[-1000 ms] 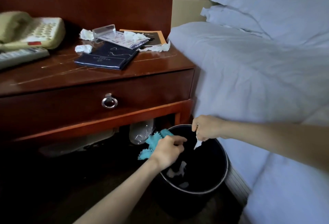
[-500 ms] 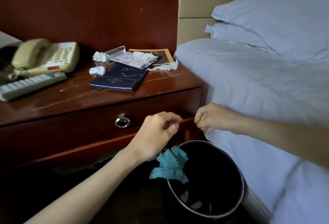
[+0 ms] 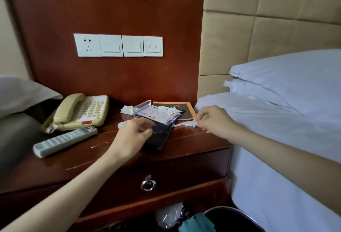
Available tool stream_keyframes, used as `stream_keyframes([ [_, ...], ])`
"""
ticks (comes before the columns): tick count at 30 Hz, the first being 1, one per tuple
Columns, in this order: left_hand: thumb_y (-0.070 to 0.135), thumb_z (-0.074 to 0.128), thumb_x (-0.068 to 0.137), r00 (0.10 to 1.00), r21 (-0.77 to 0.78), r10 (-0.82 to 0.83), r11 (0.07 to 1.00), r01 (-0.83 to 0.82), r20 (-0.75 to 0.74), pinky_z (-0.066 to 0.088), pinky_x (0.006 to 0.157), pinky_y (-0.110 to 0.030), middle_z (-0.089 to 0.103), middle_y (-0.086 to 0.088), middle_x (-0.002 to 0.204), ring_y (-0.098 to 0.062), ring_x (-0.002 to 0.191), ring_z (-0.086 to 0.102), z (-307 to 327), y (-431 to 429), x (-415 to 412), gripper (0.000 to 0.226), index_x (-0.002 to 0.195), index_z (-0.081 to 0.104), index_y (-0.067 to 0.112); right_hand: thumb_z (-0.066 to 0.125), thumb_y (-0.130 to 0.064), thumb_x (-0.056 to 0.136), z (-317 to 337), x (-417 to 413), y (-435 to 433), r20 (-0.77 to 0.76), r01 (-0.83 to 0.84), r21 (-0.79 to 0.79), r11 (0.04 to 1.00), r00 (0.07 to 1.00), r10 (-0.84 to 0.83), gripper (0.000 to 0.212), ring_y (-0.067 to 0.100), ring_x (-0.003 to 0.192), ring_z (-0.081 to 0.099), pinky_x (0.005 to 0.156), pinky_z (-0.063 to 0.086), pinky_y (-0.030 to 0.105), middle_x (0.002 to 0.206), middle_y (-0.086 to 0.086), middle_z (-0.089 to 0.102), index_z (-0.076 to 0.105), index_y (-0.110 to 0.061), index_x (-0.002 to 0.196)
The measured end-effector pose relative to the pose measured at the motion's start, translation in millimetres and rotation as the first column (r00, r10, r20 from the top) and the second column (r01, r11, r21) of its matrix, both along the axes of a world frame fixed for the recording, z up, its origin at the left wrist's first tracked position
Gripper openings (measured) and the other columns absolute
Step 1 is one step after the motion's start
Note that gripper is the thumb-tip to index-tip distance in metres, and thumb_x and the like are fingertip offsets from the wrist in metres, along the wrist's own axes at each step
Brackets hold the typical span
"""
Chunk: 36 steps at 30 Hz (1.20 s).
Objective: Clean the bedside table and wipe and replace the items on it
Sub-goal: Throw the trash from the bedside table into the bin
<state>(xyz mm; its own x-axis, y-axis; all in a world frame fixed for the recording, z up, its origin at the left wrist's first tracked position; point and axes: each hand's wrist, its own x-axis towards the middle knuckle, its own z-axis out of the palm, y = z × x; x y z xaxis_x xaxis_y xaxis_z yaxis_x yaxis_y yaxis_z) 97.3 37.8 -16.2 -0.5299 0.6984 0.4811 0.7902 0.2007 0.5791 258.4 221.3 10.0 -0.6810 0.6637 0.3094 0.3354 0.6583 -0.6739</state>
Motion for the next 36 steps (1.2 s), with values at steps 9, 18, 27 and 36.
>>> stream_keyframes([
  [9, 0.009, 0.065, 0.078, 0.99, -0.178, 0.137, 0.975, -0.133, 0.012, 0.042, 0.084, -0.027, 0.065, 0.0, 0.119, -0.023, 0.106, 0.06, 4, 2, -73, 0.032, 0.106, 0.071, 0.021, 0.063, -0.012, 0.082, -4, -59, 28, 0.303, -0.052, 0.149, 0.988, 0.953, 0.004, 0.03, 0.032, 0.1, 0.06, 0.086, 0.048, 0.04, 0.108, 0.022, 0.065, 0.064, 0.003, 0.107],
  [18, 0.01, 0.06, 0.082, 0.991, -0.252, 0.132, 0.958, -0.136, -0.03, 0.043, 0.091, -0.019, 0.062, 0.012, 0.117, -0.01, 0.106, 0.055, -7, 19, -105, 0.033, 0.107, 0.07, 0.028, 0.062, -0.011, 0.082, -20, -81, 41, 0.319, -0.121, 0.17, 0.978, 0.946, 0.062, 0.013, 0.025, 0.088, 0.063, 0.083, 0.054, 0.043, 0.097, 0.007, 0.07, 0.073, -0.01, 0.089],
  [27, 0.005, 0.066, 0.079, 0.971, -0.221, 0.211, 0.947, -0.232, -0.113, 0.04, 0.074, -0.022, 0.07, -0.005, 0.092, -0.021, 0.086, 0.063, -17, 26, -113, 0.017, 0.085, 0.077, 0.018, 0.047, 0.009, 0.083, -25, -83, 40, 0.338, -0.088, 0.209, 0.974, 0.941, 0.013, 0.026, 0.027, 0.076, 0.061, 0.07, 0.052, 0.038, 0.089, 0.017, 0.066, 0.07, -0.002, 0.082],
  [36, 0.0, 0.058, 0.081, 0.965, -0.216, 0.236, 0.942, -0.257, -0.115, 0.045, 0.081, -0.027, 0.065, -0.008, 0.096, -0.026, 0.091, 0.062, -22, 26, -116, 0.02, 0.09, 0.071, 0.012, 0.058, -0.001, 0.089, -23, -82, 35, 0.408, -0.101, 0.25, 0.963, 0.913, -0.011, 0.013, 0.031, 0.077, 0.057, 0.066, 0.045, 0.04, 0.104, 0.021, 0.062, 0.064, 0.004, 0.098],
])
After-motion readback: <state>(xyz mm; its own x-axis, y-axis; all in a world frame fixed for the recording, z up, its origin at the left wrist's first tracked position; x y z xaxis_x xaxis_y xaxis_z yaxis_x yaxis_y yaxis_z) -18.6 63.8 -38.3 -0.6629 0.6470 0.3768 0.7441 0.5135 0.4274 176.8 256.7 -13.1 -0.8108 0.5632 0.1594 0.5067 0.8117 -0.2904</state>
